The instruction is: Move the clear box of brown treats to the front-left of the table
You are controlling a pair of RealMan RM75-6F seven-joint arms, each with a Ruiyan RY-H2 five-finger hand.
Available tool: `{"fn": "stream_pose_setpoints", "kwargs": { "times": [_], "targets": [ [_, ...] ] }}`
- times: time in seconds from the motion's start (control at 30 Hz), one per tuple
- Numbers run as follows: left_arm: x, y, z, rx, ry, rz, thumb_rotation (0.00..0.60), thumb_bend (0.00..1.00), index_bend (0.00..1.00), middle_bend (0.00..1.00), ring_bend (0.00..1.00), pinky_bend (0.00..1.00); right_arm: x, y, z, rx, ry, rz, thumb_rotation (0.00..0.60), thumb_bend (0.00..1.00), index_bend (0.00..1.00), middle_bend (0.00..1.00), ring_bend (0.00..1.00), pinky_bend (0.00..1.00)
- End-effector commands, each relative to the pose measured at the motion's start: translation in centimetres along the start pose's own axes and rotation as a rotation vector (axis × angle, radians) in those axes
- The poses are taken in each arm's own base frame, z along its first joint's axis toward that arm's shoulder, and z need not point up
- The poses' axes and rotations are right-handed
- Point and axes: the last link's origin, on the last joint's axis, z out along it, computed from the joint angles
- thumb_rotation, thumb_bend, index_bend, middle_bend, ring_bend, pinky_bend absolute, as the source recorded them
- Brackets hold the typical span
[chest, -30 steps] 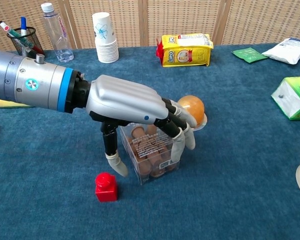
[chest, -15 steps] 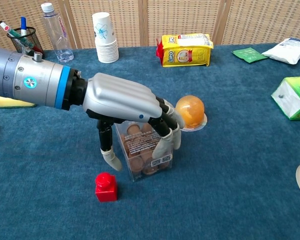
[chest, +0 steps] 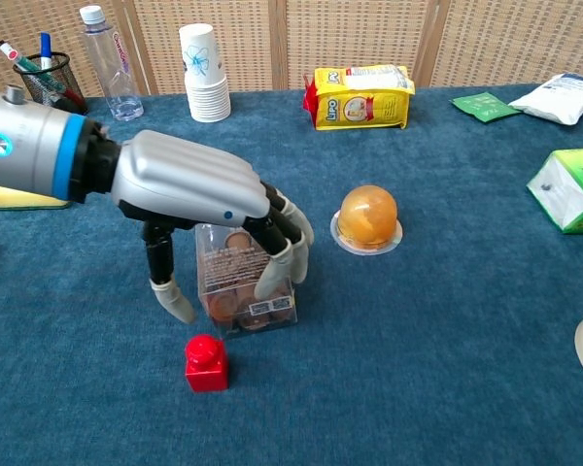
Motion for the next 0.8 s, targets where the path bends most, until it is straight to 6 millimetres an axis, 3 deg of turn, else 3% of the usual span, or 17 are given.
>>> {"fn": "stream_pose_setpoints", "kwargs": {
  "times": [0.03,0.8],
  "targets": [
    [-0.1,0.1,-1.3,0.02,0.008,-0.023,0.6,0.16,0.42,0.29,0.17,0.19,0.0,-0.1,0.0,0.004,-0.001,0.001,0.6,0.01,0.18,0.21,0.09,0.15],
    [-2.0,0.8,-9.0,0.167,-0.012,-0.089,0.6,0.16,0.4,0.3,0.18,0.2,0.0,-1.5,0.2,0.044,0.0,0.012,0.6,0.01,0.16,0.21,0.09,0.15]
  ]
}}
